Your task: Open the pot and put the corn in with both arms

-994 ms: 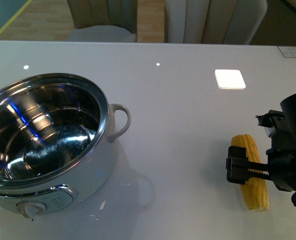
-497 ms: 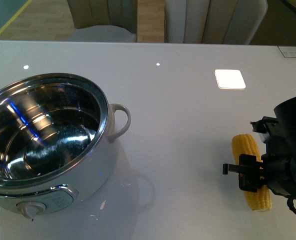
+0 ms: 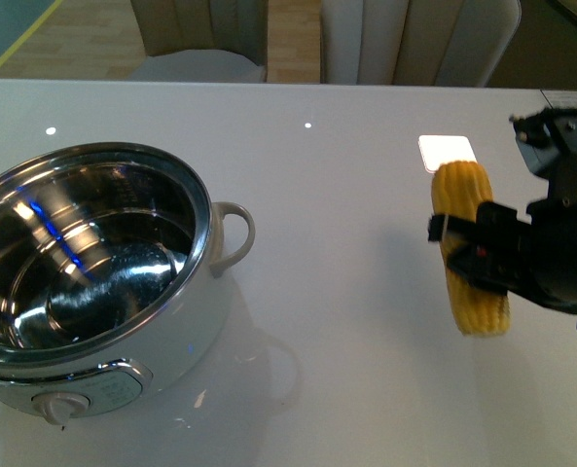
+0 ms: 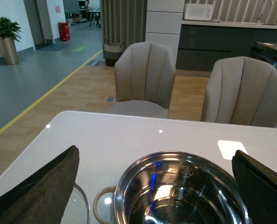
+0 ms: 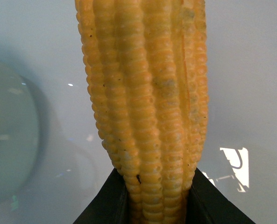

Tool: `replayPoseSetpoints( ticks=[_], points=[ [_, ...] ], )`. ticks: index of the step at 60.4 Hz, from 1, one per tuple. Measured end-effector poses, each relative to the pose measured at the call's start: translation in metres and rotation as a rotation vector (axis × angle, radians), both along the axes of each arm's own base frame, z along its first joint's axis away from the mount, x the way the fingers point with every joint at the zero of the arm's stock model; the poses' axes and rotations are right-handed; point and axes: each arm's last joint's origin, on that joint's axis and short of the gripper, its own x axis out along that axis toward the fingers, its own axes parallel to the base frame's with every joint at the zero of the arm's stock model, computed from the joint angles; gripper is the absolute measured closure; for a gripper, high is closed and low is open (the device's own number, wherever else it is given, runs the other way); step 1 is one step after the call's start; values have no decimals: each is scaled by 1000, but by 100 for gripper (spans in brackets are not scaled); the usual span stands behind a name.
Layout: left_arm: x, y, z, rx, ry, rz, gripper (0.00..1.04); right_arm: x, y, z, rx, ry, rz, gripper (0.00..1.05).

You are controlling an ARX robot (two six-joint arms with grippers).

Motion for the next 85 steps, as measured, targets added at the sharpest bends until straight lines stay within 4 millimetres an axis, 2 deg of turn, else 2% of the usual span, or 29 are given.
replayPoseSetpoints(
  ticks=[15, 23, 37, 46, 61, 85],
  points=[
    [0, 0, 0, 0, 0, 0, 7, 21, 68, 46, 182, -62, 71, 85],
    [0, 0, 0, 0, 0, 0, 7, 35, 97, 57, 253, -59, 80, 85],
    [0, 0, 0, 0, 0, 0, 7, 54, 135, 56, 307, -13, 91, 86],
    [0, 0, 0, 0, 0, 0, 7, 58, 157, 52, 330, 17, 115, 87],
    [0, 0, 0, 0, 0, 0, 7, 50, 186, 39, 342, 70, 163, 88],
    [0, 0, 0, 0, 0, 0, 7, 32, 215, 21, 352, 152, 224, 89]
  ],
)
